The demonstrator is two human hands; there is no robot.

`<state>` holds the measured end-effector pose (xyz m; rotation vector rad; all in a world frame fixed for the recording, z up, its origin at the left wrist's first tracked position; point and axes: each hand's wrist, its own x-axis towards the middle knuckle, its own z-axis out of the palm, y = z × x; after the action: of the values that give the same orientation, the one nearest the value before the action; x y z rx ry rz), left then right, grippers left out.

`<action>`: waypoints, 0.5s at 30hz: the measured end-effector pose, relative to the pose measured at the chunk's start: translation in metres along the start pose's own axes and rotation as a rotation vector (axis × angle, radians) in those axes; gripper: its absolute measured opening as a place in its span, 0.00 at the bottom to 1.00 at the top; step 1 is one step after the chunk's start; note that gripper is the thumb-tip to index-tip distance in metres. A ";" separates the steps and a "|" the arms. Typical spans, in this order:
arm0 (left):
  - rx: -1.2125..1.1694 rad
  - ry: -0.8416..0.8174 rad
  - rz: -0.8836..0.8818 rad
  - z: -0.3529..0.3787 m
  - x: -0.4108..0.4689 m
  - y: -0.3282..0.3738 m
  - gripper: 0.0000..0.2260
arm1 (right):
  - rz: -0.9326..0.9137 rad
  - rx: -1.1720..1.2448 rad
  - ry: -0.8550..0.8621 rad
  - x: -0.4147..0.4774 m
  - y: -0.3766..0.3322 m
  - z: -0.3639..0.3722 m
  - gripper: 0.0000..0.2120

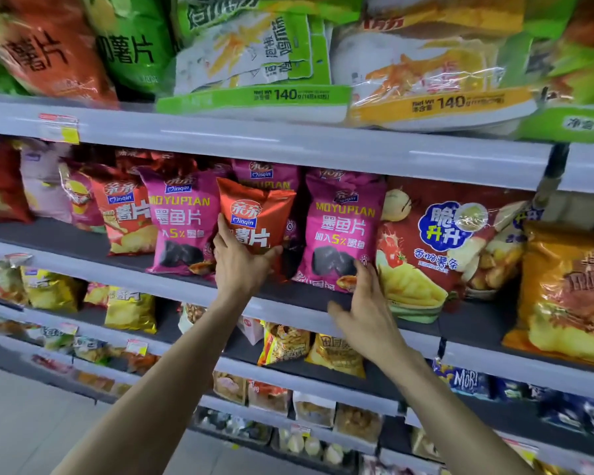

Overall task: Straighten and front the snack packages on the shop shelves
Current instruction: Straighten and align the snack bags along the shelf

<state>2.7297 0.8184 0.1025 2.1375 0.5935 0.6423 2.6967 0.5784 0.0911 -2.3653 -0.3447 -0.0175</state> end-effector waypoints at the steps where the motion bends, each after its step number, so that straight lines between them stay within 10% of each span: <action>1: -0.001 0.002 0.007 0.001 0.002 0.000 0.61 | 0.025 0.056 0.013 0.001 -0.001 0.002 0.45; 15: -0.359 0.109 0.194 -0.019 -0.022 -0.003 0.56 | 0.189 0.365 0.106 0.014 -0.011 0.015 0.46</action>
<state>2.7010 0.8177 0.1046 1.8415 0.3012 0.9041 2.7062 0.6002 0.0890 -2.0158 -0.0643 0.0084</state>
